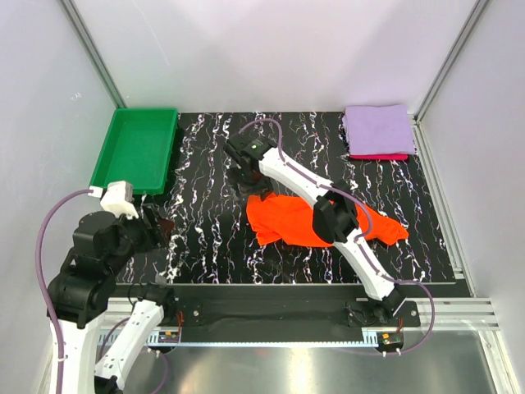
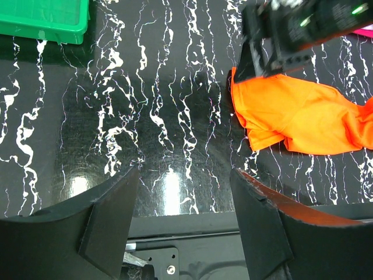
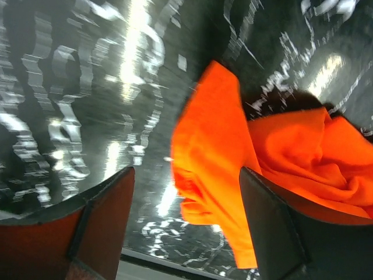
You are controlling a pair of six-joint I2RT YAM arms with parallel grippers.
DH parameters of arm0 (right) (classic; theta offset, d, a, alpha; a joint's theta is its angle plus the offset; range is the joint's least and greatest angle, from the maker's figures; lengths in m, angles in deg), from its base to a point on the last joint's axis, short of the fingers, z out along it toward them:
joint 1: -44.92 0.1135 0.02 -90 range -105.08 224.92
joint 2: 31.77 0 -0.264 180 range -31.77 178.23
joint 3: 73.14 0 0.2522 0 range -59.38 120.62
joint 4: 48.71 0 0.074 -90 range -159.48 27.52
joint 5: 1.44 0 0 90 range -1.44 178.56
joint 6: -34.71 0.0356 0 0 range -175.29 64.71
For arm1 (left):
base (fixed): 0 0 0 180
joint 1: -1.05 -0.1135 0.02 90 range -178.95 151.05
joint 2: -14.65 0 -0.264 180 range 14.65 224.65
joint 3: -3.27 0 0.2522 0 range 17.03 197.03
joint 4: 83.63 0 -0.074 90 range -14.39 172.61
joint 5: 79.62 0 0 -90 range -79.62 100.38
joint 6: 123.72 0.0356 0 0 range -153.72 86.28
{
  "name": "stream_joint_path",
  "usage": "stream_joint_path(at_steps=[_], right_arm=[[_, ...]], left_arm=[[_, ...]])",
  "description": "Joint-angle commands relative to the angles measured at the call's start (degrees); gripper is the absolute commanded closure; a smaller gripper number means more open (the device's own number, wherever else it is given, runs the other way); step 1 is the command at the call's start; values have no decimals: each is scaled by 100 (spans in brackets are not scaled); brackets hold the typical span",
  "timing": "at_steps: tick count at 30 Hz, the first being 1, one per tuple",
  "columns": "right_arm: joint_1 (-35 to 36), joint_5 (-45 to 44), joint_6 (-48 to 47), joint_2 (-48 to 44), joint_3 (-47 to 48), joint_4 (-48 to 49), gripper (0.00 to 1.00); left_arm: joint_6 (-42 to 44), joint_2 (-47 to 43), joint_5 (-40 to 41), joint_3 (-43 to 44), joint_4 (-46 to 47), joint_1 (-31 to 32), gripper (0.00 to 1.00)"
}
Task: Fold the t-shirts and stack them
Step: Flatten the tshirt out
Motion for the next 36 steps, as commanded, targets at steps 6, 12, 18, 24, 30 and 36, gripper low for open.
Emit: stream_joint_path(at_steps=[6,12,18,24,30,36], right_arm=[[10,-344,-419,-289,-957,653,27],[28,-748,-577,-34,-615,803,28],[37,-925,-656,-7,-588,1058,31],[37,-854,-656,291,-448,1094,42],[37,-942,-718,502,-466,1173,54],[45,-1301,-867,415,-308,1006,93]], left_arm=[[101,-100,-161,58,39,16,31],[136,-152,-153,84,-66,16,30],[162,-205,-83,137,-172,16,30],[171,-249,-39,145,-260,16,30],[136,-302,-47,146,-339,16,29],[66,-372,-38,119,-418,16,29]])
